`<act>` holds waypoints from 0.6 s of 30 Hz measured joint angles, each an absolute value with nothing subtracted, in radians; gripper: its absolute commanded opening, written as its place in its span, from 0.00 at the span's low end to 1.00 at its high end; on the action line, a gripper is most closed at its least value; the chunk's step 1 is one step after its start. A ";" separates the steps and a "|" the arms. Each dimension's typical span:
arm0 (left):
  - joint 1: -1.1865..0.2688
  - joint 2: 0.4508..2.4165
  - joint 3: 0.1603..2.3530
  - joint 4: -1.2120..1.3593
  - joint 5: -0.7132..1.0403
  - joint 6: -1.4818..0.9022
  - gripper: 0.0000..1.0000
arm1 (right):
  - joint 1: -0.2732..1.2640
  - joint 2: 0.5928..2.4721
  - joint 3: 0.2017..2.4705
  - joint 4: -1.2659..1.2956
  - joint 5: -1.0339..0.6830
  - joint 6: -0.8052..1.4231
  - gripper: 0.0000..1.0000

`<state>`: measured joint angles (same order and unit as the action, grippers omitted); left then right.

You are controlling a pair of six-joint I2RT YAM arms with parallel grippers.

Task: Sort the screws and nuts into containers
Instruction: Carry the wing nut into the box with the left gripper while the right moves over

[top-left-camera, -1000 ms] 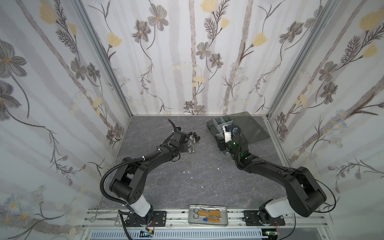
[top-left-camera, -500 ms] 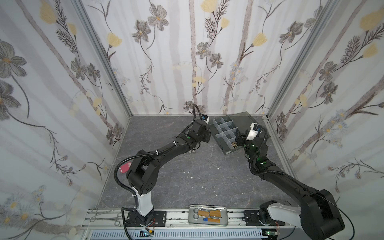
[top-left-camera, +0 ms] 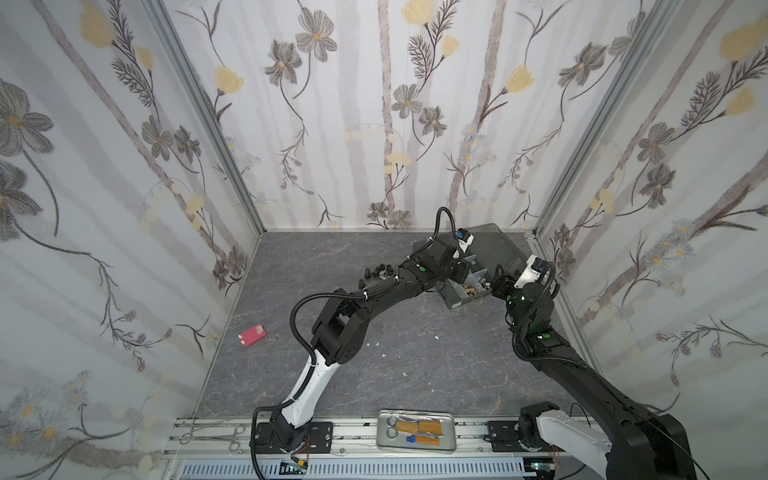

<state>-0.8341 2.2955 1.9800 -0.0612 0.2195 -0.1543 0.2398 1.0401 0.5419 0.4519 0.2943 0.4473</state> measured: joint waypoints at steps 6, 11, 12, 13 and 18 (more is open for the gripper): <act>-0.855 2.368 2.015 -0.088 0.250 -0.149 0.04 | 0.231 1.055 0.542 0.453 0.284 0.443 0.59; -0.865 2.423 2.056 -0.109 0.258 -0.138 0.06 | 0.230 1.075 0.542 0.460 0.268 0.443 0.59; -0.865 2.429 2.059 -0.109 0.256 -0.138 0.06 | 0.230 1.077 0.542 0.461 0.267 0.443 0.59; -0.865 2.440 2.062 -0.109 0.254 -0.138 0.06 | 0.230 1.078 0.542 0.463 0.266 0.443 0.59; -0.865 2.477 2.078 -0.138 0.235 -0.131 0.23 | 0.230 1.088 0.542 0.468 0.245 0.444 0.59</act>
